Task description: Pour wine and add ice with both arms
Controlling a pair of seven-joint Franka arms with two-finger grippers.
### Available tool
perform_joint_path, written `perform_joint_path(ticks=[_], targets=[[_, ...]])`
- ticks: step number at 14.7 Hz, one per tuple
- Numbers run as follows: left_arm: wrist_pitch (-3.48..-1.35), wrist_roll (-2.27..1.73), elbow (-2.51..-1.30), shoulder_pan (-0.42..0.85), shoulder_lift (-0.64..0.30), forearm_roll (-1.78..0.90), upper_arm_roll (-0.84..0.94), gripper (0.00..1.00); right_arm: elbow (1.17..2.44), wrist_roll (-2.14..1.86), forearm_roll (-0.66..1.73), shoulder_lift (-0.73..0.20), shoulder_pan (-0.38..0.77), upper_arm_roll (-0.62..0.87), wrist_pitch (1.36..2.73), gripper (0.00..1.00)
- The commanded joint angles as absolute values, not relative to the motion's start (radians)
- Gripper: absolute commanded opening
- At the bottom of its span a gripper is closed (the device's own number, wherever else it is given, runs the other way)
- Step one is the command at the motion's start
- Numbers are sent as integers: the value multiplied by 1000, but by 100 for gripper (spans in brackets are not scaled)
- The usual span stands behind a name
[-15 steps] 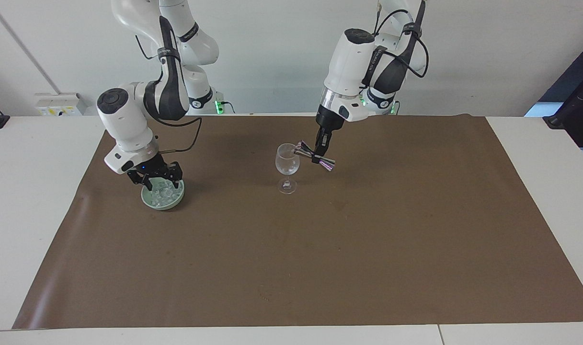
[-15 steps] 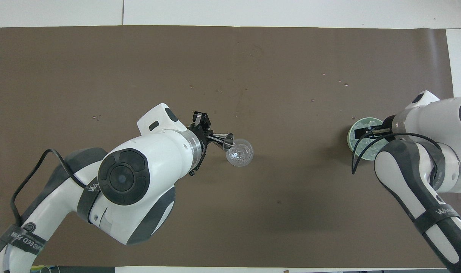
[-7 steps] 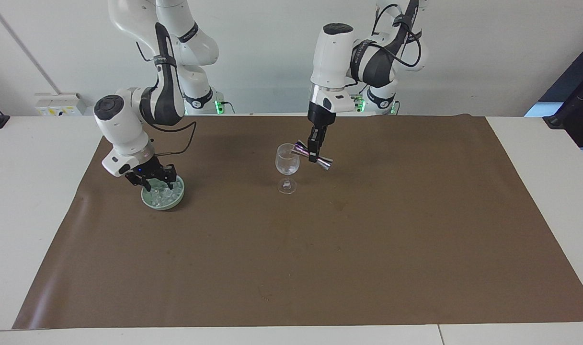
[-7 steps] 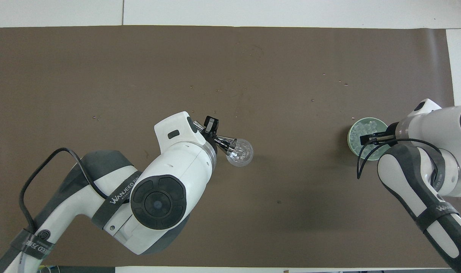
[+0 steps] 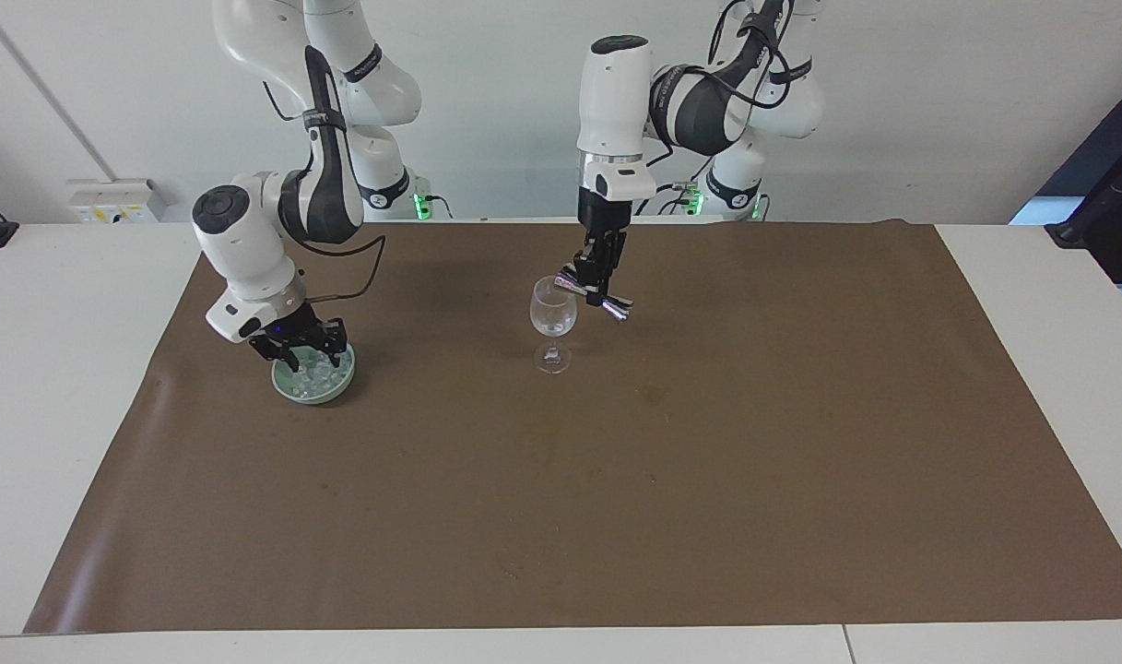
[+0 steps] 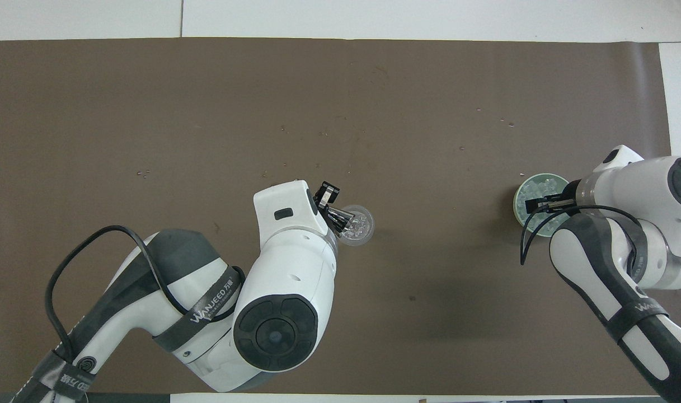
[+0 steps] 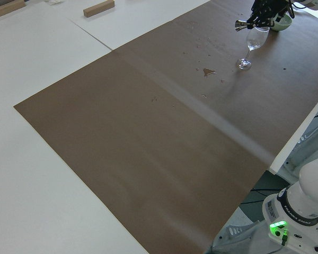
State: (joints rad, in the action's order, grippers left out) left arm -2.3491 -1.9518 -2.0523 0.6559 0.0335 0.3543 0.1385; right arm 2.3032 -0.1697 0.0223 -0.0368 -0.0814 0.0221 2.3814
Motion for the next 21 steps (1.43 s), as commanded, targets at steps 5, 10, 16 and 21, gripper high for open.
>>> perform_joint_path(ticks=[5,10,16,21], targets=[[-2292,-1983,-2017,690,29,442,132,0,2319,-164,40,-35,-89,25,2402,64],[-2276,-2077,-1973,683,5,442,138,0,2335,-150,40,-32,-87,25,2401,61],[-2312,-2065,-1991,572,11,154,135,0,2292,-137,40,-67,-84,26,2361,60],[-2353,-1786,-2042,370,17,-274,133,0,2292,-137,40,-81,-86,26,2398,59]])
